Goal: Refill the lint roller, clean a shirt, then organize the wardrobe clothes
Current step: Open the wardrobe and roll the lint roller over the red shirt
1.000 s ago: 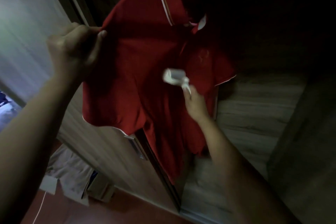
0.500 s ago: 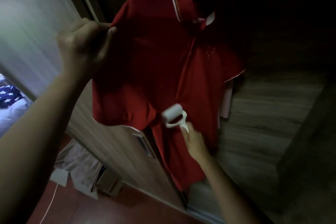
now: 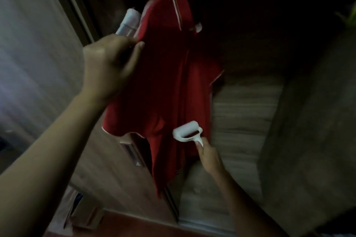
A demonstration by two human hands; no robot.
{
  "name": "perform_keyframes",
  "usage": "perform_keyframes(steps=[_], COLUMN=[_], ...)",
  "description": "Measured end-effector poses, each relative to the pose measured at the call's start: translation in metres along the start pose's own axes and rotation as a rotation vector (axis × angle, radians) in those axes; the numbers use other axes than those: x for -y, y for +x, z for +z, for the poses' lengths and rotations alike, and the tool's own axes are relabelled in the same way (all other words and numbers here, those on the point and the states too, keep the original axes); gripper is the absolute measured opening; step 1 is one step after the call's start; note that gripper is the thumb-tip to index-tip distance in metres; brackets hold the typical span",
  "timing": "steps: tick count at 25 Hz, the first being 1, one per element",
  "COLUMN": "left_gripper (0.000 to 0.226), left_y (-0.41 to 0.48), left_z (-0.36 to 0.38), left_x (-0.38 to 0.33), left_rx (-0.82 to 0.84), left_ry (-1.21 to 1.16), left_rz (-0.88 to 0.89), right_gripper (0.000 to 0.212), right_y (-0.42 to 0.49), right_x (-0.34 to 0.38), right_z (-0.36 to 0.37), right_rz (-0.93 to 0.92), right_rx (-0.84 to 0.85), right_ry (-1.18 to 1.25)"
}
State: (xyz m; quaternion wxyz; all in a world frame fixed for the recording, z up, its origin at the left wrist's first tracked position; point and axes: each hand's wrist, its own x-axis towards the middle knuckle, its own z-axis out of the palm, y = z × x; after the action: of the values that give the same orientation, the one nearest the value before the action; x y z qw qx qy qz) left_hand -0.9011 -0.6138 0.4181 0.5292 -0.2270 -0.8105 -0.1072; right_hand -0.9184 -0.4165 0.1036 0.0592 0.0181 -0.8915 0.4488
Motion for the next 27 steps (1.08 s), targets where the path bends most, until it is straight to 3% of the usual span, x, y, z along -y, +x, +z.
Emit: perform_keyframes(steps=[5,10,15,18,22,27], left_gripper=[0.023,0.024,0.017,0.027,0.005,0.01], left_y=[-0.017,-0.055,-0.11,-0.158,-0.222,-0.304], left_z=[0.025,0.057,0.063,0.053,0.018,-0.032], left_x=[-0.058,-0.096,-0.173,-0.252,-0.398,-0.588], left_rx=[-0.082,0.034,0.239,0.402,0.525,0.644], left_ry=[-0.241,-0.41,-0.482,-0.551,-0.623,-0.769], left_rz=[-0.137,-0.311,-0.221,-0.137,-0.154,-0.166], right_gripper=[0.031,0.03,0.031,0.039,0.038,0.036], right_y=[-0.056,-0.126,-0.204,-0.272,-0.4,-0.58], right_x=[-0.006,-0.018,-0.04,-0.064,-0.118,-0.182], right_z=[-0.072,-0.133,-0.181,-0.21,-0.253,-0.3], right_rz=[0.065,0.143,0.233,0.301,0.403,0.608], right_rx=[-0.301,-0.404,-0.494,-0.55,-0.637,-0.716], right_ry=[-0.091,-0.141,-0.187,-0.263,-0.303,-0.271])
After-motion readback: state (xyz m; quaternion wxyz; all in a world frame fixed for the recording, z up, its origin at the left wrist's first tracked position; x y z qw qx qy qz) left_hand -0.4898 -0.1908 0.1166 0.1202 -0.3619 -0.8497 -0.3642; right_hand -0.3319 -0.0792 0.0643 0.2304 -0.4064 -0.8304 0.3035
